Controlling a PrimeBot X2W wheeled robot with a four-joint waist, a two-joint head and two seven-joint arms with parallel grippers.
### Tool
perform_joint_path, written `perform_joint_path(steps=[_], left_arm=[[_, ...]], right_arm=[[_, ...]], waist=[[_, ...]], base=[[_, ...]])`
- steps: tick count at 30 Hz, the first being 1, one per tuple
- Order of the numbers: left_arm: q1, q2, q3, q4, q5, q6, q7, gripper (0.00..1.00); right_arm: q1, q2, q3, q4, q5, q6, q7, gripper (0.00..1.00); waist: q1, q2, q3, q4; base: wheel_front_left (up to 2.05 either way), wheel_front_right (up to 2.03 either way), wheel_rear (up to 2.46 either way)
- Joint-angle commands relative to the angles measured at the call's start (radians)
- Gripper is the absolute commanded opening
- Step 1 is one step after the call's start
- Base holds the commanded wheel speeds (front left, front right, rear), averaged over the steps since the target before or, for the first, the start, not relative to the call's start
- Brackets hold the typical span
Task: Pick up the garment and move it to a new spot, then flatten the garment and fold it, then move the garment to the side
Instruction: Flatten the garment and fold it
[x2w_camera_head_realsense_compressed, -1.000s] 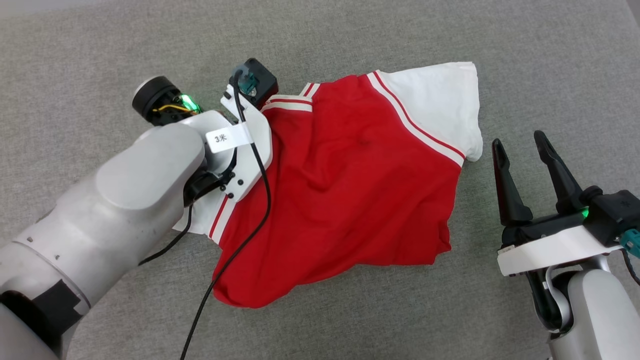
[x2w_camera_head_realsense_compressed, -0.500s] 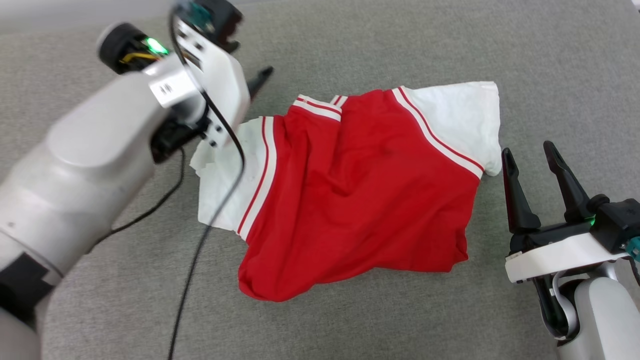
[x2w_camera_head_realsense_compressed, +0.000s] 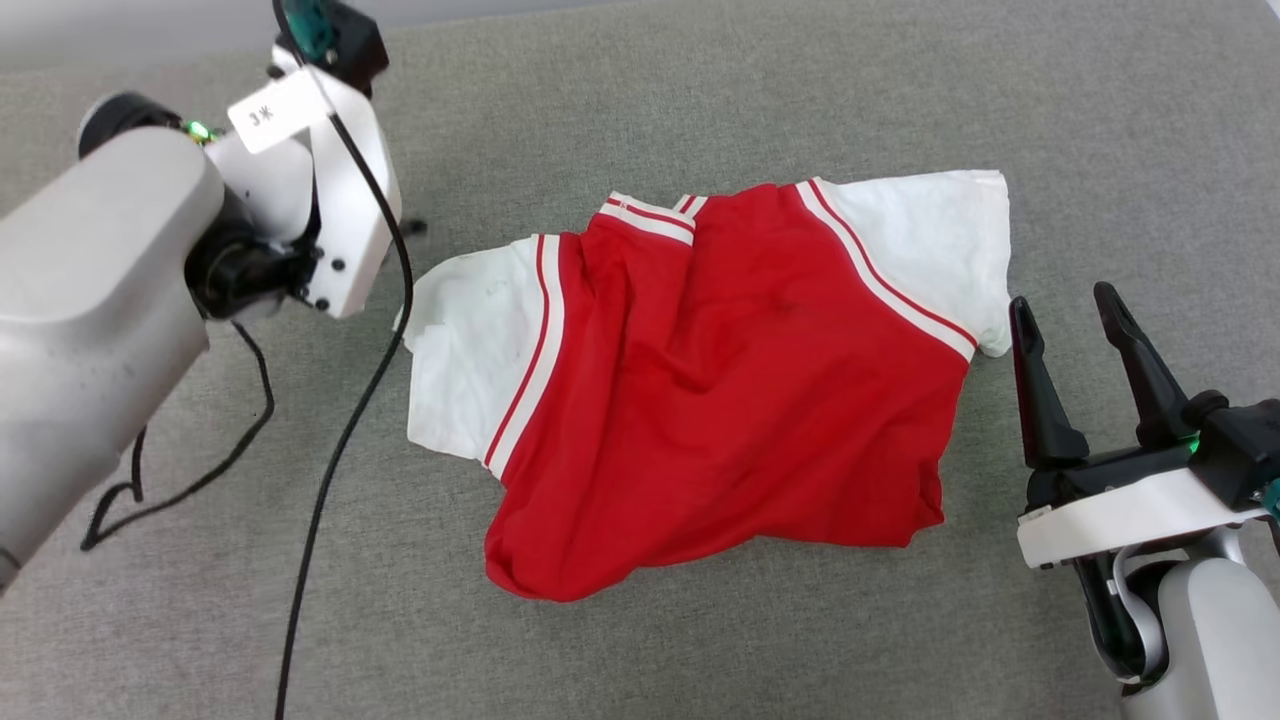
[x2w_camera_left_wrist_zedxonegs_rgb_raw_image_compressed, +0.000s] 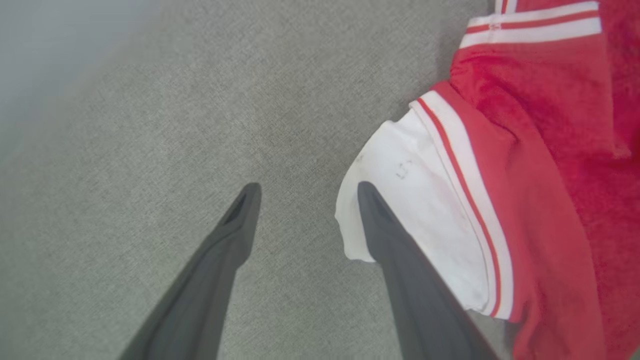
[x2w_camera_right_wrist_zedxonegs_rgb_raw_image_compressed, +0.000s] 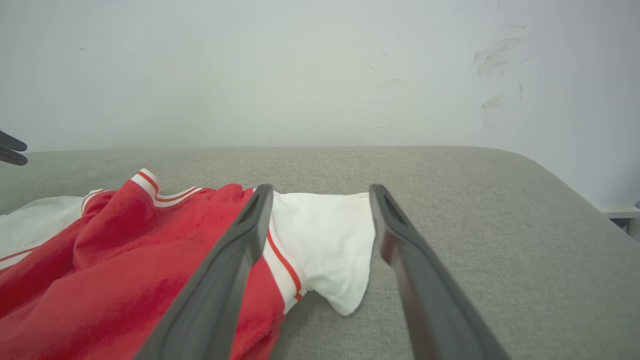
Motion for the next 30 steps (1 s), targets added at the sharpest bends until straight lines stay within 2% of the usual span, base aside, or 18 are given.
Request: perform_joint_path(steps=[1,8,15,16,17,20,30], left_arm=[[0.021,0.005,-0.005,-0.001,-0.006,-0.001,0.010,1.00],[0.078,0.011,-0.017,0.000,0.017,0.001,0.069,1.00],[0.152,-0.015,-0.029,0.008,0.066,0.000,0.103,1.00],[0.163,-0.018,-0.031,0.009,0.072,0.000,0.110,0.58],[0.172,-0.020,-0.034,0.008,0.075,0.000,0.117,0.00],[0.184,-0.015,-0.037,-0.012,0.085,-0.001,0.117,0.00],[0.133,0.050,0.014,-0.068,0.087,0.000,-0.038,0.00]], right_arm=[[0.004,-0.004,-0.003,-0.006,0.004,-0.001,0.002,1.00],[-0.012,-0.005,-0.007,-0.013,0.004,-0.001,0.004,1.00],[-0.019,0.008,-0.003,-0.008,0.004,-0.001,-0.002,1.00],[-0.022,0.009,-0.002,-0.006,0.004,-0.001,-0.003,1.00],[-0.024,0.009,-0.002,-0.005,0.004,-0.001,-0.003,1.00],[-0.025,0.004,-0.008,-0.002,0.005,-0.001,-0.005,1.00],[0.003,-0.012,-0.040,-0.007,-0.004,-0.001,0.004,1.00]], waist=[[0.0000,0.0000,0.005,-0.002],[0.0000,0.0000,0.030,-0.009],[0.0000,0.0000,0.054,-0.015],[0.0000,0.0000,0.055,-0.017],[0.0000,0.0000,0.055,-0.017],[0.0000,0.0000,0.052,-0.016],[0.0000,0.0000,-0.004,0.028]], base=[[0.00,0.00,0.00],[0.00,0.00,0.00],[0.00,0.00,0.00],[0.00,0.00,0.00],[0.00,0.00,0.00],[0.00,0.00,0.00],[0.00,0.00,0.00]])
